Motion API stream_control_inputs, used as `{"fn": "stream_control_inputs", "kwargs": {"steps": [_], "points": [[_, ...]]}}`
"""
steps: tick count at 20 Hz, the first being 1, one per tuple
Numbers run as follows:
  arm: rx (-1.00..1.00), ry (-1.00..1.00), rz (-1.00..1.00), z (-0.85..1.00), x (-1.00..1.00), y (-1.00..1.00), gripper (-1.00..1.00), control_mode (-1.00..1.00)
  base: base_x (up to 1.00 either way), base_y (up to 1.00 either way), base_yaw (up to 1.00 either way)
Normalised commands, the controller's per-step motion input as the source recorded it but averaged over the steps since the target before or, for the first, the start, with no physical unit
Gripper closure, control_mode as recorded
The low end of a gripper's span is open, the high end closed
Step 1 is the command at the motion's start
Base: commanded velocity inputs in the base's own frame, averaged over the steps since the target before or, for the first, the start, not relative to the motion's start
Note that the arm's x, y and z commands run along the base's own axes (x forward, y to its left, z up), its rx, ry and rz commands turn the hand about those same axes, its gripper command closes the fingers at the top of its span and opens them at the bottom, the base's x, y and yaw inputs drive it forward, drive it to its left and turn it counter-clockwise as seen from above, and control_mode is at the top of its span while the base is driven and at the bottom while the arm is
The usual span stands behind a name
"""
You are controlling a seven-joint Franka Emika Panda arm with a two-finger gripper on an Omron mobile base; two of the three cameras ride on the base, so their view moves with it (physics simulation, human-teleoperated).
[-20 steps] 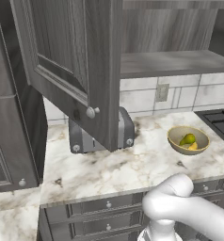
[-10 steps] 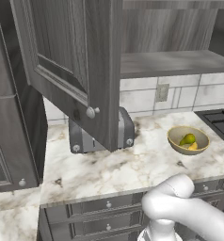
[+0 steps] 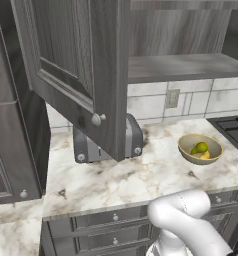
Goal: Open the cabinet. Pick the banana and pear from the cabinet and place them into the bowl. Then close the cabinet.
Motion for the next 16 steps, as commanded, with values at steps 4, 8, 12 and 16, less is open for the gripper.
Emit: {"fn": "stream_control_inputs", "kwargs": {"steps": [4, 8, 12, 16], "points": [[-0.03, 0.0, -0.26, -0.13, 1.0, 0.51, -1.0, -1.0, 0.0, 0.0, 0.0], [-0.01, 0.01, -0.2, -0.12, 1.0, 0.04, -1.0, -1.0, 0.0, 0.0, 0.0], [0.0, 0.13, -0.13, -0.01, 1.0, 0.0, -1.0, -1.0, 0.0, 0.0, 0.0], [0.03, 0.2, -0.05, 0.0, 1.0, -0.12, -1.0, -1.0, 0.0, 0.0, 0.0]]}}
